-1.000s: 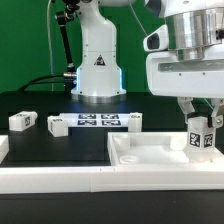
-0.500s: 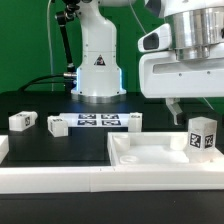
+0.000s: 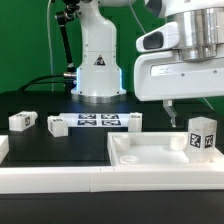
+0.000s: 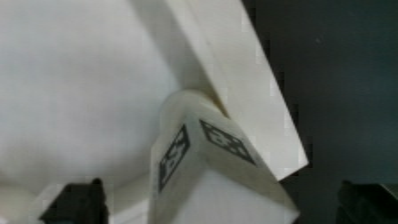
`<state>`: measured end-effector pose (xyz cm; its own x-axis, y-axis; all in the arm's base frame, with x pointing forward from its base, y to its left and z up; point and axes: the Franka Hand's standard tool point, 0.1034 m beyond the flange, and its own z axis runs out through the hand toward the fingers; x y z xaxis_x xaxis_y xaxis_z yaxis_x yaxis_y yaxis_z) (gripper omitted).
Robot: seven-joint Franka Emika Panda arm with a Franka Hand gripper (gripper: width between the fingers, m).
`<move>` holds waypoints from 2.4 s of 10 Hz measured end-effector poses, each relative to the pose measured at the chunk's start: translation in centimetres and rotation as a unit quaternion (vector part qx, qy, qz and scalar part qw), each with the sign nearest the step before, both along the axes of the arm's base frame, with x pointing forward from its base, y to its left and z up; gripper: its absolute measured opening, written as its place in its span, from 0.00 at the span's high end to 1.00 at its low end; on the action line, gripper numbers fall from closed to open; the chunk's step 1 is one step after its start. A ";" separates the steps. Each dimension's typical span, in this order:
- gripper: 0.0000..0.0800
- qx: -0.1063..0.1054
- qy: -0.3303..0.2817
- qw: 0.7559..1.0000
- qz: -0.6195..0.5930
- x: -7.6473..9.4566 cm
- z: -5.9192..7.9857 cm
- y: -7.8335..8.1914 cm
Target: Assemble square table
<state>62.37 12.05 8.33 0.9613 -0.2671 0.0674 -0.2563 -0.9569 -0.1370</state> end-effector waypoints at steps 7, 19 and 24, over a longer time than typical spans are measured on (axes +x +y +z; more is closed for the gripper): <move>0.19 -0.028 -0.026 0.969 0.245 0.0 -0.2 -0.2; 0.64 -0.022 -0.021 0.982 0.187 0.0 -0.2 -0.5; 0.64 -0.001 0.008 0.998 -0.055 -0.2 -0.2 -0.3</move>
Offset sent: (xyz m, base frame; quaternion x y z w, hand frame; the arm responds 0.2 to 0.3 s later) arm 0.0025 0.0010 0.0008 0.0053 0.0010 -0.2220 0.9750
